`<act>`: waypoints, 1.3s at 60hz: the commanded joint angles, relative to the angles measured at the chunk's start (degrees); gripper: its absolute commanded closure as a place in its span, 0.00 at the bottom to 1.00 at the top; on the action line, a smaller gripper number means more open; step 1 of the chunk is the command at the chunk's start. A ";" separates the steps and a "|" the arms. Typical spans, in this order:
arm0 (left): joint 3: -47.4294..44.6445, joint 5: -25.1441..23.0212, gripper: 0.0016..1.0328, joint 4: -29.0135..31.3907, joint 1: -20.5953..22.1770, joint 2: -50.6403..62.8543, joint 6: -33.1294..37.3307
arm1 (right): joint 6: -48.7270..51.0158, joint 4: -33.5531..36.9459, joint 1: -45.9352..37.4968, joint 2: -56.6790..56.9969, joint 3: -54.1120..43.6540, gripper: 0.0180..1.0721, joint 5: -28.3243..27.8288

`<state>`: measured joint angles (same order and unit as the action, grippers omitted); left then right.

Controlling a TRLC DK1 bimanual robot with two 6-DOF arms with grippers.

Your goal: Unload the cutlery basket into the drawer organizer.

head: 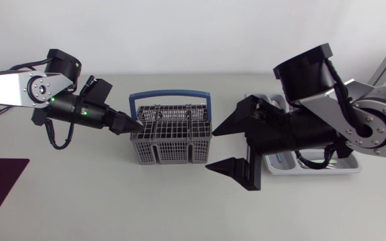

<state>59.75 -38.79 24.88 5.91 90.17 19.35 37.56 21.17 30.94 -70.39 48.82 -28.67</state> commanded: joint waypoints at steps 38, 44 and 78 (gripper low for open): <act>2.30 -0.77 0.86 -2.65 1.21 3.34 -2.83 | -1.09 -2.62 2.81 -2.47 -0.57 0.04 0.80; 1.69 -0.77 0.86 -2.65 1.12 2.29 -2.83 | -1.17 -2.89 3.43 -2.47 -0.92 0.04 0.80; -1.04 -4.54 0.86 -2.56 -1.87 -8.96 -4.59 | -1.61 -2.18 5.54 -0.27 -0.57 0.04 2.56</act>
<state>59.96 -41.78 22.41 4.84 84.55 16.12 37.26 19.07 35.94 -71.68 48.95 -26.70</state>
